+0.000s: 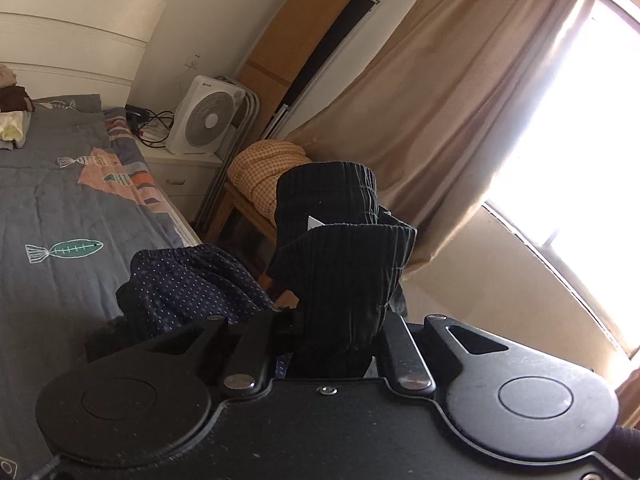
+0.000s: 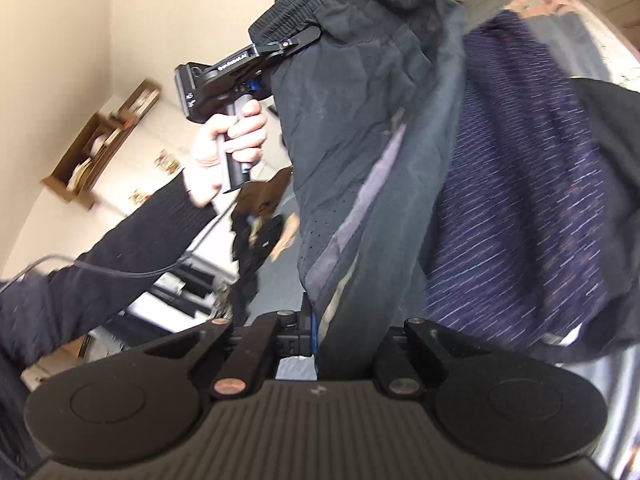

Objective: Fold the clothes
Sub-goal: 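Lower the trousers onto the stack of folded clothes and open the left tool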

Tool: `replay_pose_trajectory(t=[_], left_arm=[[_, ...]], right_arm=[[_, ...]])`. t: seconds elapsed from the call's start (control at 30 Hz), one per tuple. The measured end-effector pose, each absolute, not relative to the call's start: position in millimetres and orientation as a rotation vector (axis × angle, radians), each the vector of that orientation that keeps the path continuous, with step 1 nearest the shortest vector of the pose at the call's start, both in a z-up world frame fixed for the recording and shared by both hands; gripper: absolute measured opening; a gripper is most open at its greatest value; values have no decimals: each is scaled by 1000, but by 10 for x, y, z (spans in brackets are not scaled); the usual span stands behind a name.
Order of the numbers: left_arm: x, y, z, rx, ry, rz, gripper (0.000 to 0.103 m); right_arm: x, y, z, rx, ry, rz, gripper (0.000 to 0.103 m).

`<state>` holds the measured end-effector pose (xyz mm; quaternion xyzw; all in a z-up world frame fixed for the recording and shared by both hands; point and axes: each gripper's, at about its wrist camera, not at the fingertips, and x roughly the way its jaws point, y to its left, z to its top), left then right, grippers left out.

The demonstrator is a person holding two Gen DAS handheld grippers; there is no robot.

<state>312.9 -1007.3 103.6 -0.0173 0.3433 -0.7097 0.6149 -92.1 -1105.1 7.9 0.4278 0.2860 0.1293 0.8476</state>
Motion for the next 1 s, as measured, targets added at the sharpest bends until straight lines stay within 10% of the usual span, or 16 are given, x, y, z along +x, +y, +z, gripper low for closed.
replay_pose_trajectory(t=[0.3,0.43,0.5,0.57,1.0], left_arm=[[3225,-10834,502,193,837,-1468,13],[3252,-10890,450,258,831,-1342,47],[3290,-10779,530,260,803,-1291,68],[3333,-10614,649,263,768,-1261,78],[3020,-9834,1320,312,744,-1183,96]], right_arm=[[-932,-11728,-633,928,703,-17,7],[-1037,-11714,-626,925,712,-88,28],[-1094,-11644,-601,906,738,-114,64],[-1192,-11633,-561,881,745,-124,71],[-1636,-11428,140,918,532,-417,77]])
